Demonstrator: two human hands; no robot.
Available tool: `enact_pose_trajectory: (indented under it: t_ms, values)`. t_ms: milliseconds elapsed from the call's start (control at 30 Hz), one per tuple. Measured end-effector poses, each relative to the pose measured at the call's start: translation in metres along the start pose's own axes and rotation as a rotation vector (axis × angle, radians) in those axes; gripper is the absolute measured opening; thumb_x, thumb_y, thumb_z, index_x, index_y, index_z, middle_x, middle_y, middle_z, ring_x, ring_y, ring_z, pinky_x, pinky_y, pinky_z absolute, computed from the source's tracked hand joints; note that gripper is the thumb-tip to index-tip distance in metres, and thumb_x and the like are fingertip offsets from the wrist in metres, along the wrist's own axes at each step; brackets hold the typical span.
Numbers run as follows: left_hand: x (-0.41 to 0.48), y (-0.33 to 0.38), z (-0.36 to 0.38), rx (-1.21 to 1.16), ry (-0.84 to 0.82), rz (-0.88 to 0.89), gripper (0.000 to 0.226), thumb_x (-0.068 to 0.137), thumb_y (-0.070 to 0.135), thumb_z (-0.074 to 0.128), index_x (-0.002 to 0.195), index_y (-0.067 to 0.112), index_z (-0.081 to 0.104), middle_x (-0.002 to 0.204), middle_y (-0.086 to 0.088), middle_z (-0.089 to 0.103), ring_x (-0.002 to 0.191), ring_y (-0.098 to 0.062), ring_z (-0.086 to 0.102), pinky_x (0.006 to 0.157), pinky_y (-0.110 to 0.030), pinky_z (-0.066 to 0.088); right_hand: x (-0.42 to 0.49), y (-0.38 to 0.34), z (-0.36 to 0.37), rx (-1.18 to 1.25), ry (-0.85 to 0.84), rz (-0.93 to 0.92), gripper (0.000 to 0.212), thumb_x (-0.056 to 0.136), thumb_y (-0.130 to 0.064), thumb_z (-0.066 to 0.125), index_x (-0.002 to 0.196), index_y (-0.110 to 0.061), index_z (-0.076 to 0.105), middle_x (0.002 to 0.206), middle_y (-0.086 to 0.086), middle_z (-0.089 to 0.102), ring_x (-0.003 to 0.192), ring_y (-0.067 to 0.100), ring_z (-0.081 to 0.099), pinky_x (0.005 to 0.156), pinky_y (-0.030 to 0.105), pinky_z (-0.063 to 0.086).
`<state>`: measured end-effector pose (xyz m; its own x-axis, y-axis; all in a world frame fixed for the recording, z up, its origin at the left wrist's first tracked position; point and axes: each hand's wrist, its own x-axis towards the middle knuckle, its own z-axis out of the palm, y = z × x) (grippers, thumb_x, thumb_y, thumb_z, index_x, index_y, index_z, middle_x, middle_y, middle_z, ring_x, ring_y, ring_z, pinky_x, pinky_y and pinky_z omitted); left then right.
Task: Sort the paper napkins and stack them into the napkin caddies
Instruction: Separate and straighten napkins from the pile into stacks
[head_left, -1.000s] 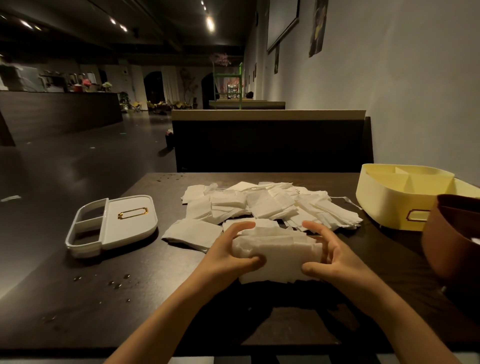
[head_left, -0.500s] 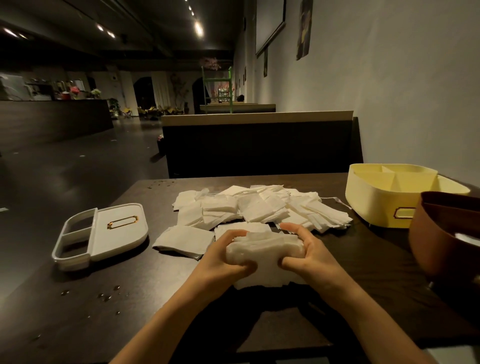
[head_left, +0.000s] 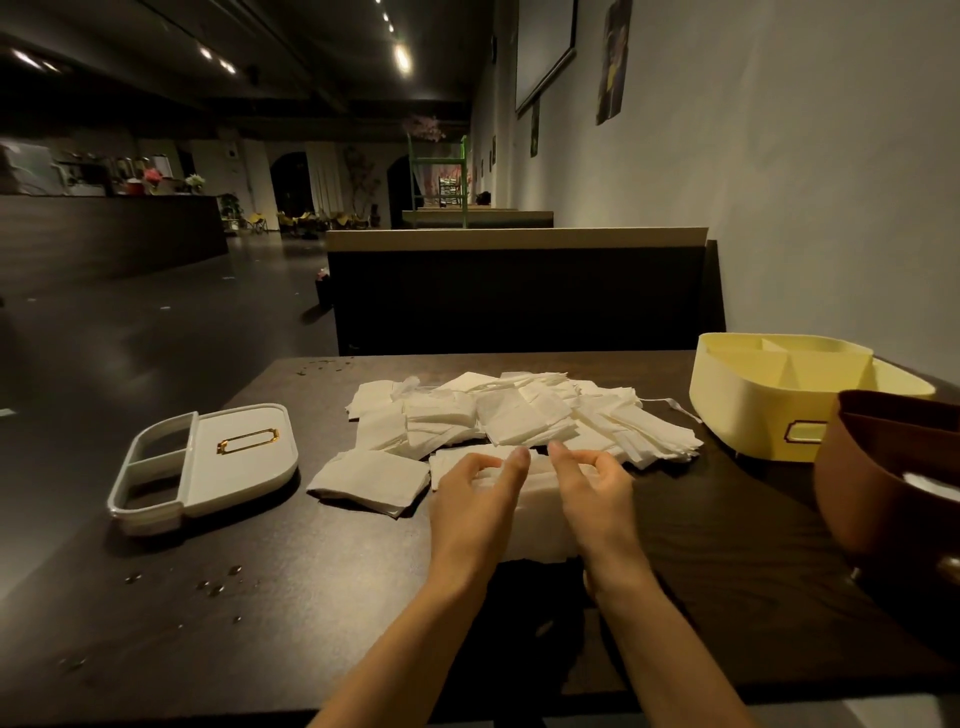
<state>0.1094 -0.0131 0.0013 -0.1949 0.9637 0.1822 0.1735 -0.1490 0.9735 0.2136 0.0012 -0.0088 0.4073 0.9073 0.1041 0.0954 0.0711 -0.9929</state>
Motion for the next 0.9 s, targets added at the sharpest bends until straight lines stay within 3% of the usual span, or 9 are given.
enact_pose_trajectory:
  t_ms: [133,267,400,600,767,900]
  values:
    - [0.010,-0.001,0.002,-0.046,0.060,-0.066,0.011,0.088,0.020,0.055,0.080,0.027,0.058,0.089,0.004,0.059,0.081,-0.008,0.054,0.061,-0.021,0.043,0.009,0.003,0.004,-0.012,0.107,-0.019,0.006,0.085,-0.022,0.061,0.089,-0.019,0.059,0.091,0.001,0.062,0.088,0.020,0.057,0.074,0.033,0.046]
    - [0.010,0.001,0.007,-0.051,0.063,-0.074,0.013,0.086,0.036,0.061,0.079,0.026,0.058,0.087,0.007,0.060,0.082,-0.005,0.055,0.063,-0.020,0.043,0.010,0.005,0.009,0.033,0.090,-0.013,0.012,0.087,-0.032,0.060,0.079,-0.024,0.056,0.087,0.000,0.063,0.086,0.021,0.060,0.075,0.037,0.052]
    - [0.016,-0.002,0.006,0.017,0.138,-0.083,0.010,0.083,0.027,0.064,0.081,0.020,0.056,0.084,0.007,0.057,0.083,-0.013,0.054,0.065,-0.024,0.043,0.014,0.006,0.006,-0.008,0.146,-0.052,0.004,0.085,-0.017,0.060,0.087,-0.020,0.057,0.085,-0.003,0.058,0.090,0.022,0.057,0.078,0.035,0.047]
    - [0.016,0.001,0.010,0.026,0.116,-0.064,0.022,0.081,0.038,0.067,0.081,0.019,0.055,0.084,0.009,0.055,0.077,-0.001,0.049,0.061,-0.021,0.039,0.014,0.004,0.009,0.020,0.097,-0.049,0.009,0.087,-0.029,0.060,0.087,-0.020,0.058,0.086,-0.004,0.059,0.085,0.016,0.055,0.072,0.030,0.043]
    - [0.020,-0.005,0.007,-0.019,0.034,-0.004,0.012,0.078,0.022,0.064,0.090,0.025,0.064,0.088,0.012,0.062,0.082,-0.005,0.057,0.063,-0.020,0.043,0.017,0.007,0.006,-0.027,0.093,-0.051,0.007,0.087,-0.027,0.060,0.088,-0.020,0.059,0.087,-0.002,0.059,0.085,0.017,0.055,0.072,0.032,0.045]
    - [0.021,-0.005,0.005,-0.081,-0.006,-0.008,0.009,0.080,0.009,0.063,0.081,0.015,0.070,0.079,0.007,0.068,0.076,-0.008,0.061,0.064,-0.021,0.046,0.019,0.008,0.008,-0.044,0.084,-0.070,0.012,0.085,-0.028,0.061,0.075,-0.024,0.056,0.084,-0.001,0.062,0.086,0.022,0.059,0.079,0.041,0.051]
